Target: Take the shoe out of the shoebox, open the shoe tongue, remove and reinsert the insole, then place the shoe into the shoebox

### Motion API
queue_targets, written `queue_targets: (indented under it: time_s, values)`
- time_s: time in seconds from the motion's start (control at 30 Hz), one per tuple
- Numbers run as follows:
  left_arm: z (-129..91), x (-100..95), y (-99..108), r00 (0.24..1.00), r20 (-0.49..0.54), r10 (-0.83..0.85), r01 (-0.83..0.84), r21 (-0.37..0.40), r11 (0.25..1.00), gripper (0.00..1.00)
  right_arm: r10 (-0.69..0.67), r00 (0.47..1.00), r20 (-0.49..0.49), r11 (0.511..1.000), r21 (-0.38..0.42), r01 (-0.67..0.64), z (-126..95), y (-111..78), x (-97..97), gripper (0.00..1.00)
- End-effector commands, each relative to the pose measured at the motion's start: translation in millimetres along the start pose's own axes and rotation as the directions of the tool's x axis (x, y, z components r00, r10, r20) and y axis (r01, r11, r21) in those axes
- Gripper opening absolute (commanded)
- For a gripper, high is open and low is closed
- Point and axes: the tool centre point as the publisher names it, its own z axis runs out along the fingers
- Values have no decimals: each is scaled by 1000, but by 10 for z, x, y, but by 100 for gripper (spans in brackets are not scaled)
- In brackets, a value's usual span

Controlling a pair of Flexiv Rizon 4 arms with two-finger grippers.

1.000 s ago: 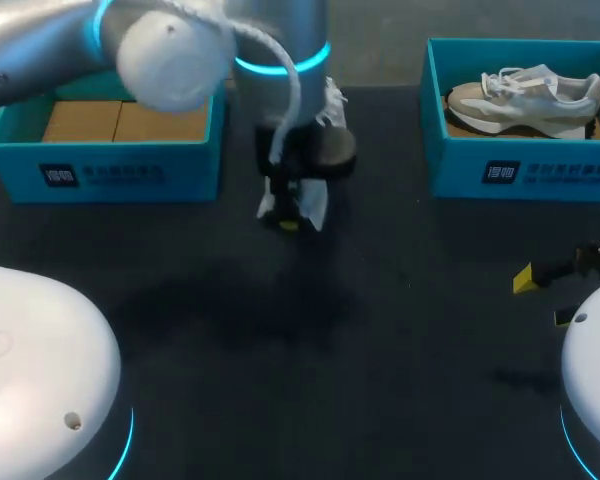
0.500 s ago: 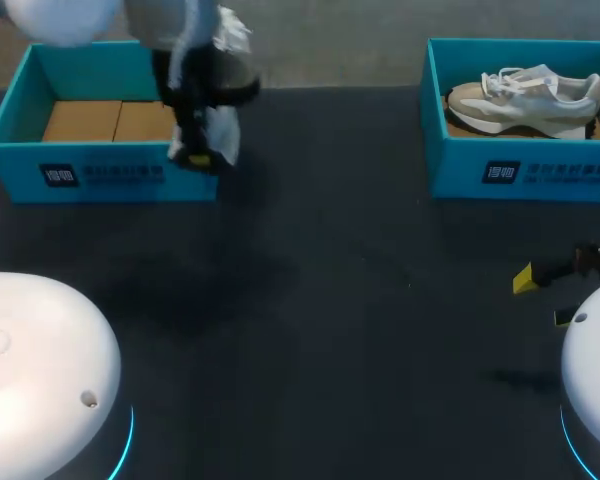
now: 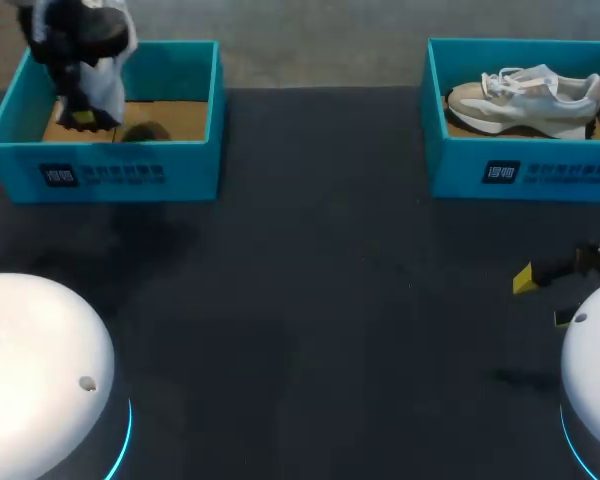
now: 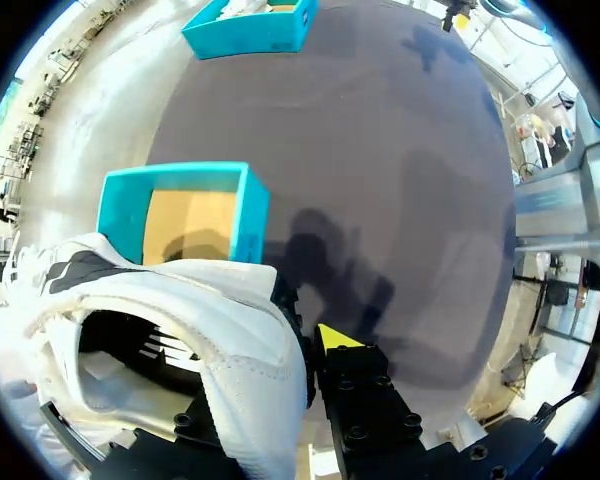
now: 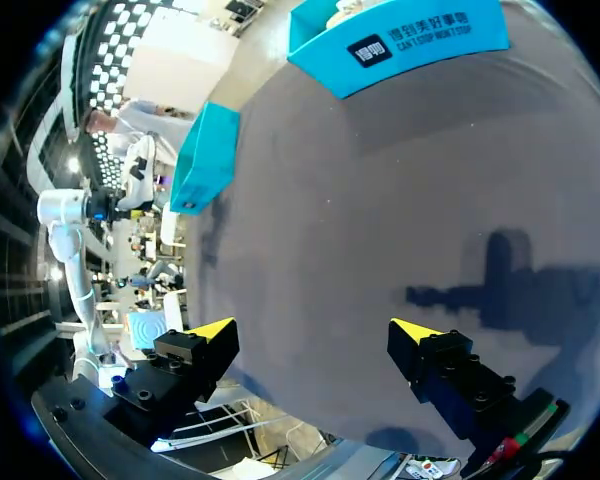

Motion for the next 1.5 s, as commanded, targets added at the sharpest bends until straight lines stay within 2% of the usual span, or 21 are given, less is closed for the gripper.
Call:
queue_targets:
  time_s: [0.03, 0.3, 0.47, 0.77, 0.97, 1.07, 1.5]
  values:
    - [-54, -160, 335, 1000, -11, 11, -10, 43, 999, 0, 2, 1000, 3, 1000, -1, -2, 1, -12, 7, 100]
    - [-125, -474, 531, 1000, -4, -4, 4, 45, 999, 0, 2, 1000, 3, 1000, -1, -2, 1, -12, 7, 100]
    - [-155, -742, 744, 1000, -5, -25, 25, 55, 998, 0, 2, 1000, 3, 1000, -1, -2, 1, -12, 7, 100]
    - [-103, -1231, 1031, 1000, -31, -3, 5, 62, 998, 0, 2, 1000, 3, 1000, -1, -2, 1, -12, 7, 100]
    - [-59, -1495, 1141, 996, -83, 23, -14, 101, 995, 0, 2, 1000, 3, 1000, -1, -2, 1, -12, 7, 100]
    - [20, -1559, 1202, 987, -140, 77, -63, 103, 993, 0, 2, 1000, 3, 1000, -1, -2, 1, -12, 7, 100]
    - [20, -1559, 1202, 987, -140, 77, -63, 103, 993, 0, 2, 1000, 3, 1000, -1, -2, 1, -12, 7, 100]
